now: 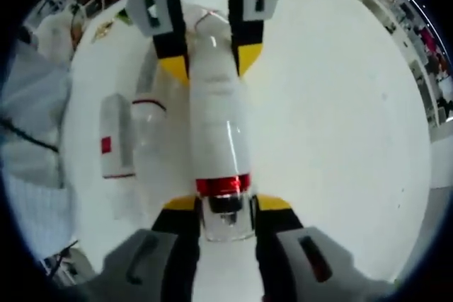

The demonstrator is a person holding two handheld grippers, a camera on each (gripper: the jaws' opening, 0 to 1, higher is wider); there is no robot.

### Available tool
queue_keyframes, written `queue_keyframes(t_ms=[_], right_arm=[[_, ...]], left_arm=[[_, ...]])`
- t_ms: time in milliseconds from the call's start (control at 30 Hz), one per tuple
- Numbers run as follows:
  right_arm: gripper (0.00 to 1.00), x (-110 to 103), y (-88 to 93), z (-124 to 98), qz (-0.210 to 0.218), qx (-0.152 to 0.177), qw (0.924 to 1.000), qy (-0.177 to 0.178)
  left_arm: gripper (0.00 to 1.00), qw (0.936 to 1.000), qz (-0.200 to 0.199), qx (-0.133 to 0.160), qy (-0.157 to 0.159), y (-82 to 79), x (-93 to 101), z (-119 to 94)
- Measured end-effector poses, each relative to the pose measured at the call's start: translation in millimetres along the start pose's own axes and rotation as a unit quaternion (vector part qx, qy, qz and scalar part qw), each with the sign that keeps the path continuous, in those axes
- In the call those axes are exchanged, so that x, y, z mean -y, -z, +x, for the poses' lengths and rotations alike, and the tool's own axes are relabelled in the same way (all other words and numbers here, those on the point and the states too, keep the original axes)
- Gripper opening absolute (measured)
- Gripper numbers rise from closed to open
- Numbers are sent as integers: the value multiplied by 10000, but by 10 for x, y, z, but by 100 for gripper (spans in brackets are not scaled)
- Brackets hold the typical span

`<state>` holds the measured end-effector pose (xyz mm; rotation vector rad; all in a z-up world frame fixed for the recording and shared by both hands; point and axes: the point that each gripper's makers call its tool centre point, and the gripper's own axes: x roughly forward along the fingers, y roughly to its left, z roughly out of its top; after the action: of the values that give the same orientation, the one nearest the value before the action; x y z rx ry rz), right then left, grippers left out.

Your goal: Arrange the skincare products in the storage area until every visible bottle or jar stands upright without overlapping.

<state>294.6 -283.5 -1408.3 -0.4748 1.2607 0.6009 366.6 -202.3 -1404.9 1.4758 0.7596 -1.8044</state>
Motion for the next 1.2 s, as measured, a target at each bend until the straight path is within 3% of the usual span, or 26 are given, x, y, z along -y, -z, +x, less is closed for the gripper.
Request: queue_keyframes(t_ms=[233, 433, 867, 967, 1200], right_arm=[[28, -9, -55, -5, 8, 767, 9970, 31], [27, -30, -70, -16, -96, 984, 9951, 97], [27, -4, -76, -12, -155, 636, 9979, -2], [26, -14, -79, -32, -259, 418, 9988, -5], [26, 43, -155, -246, -490, 307, 9983, -18]], left_arm=[[30, 9997, -87, 229, 3, -3, -7, 0], [30, 9999, -102, 121, -12, -7, -7, 3], [30, 9995, -227, 233, -64, -11, 2, 4], [30, 9994, -241, 253, -64, -12, 1, 3], [30, 9984, -327, 456, -95, -9, 3, -2]])
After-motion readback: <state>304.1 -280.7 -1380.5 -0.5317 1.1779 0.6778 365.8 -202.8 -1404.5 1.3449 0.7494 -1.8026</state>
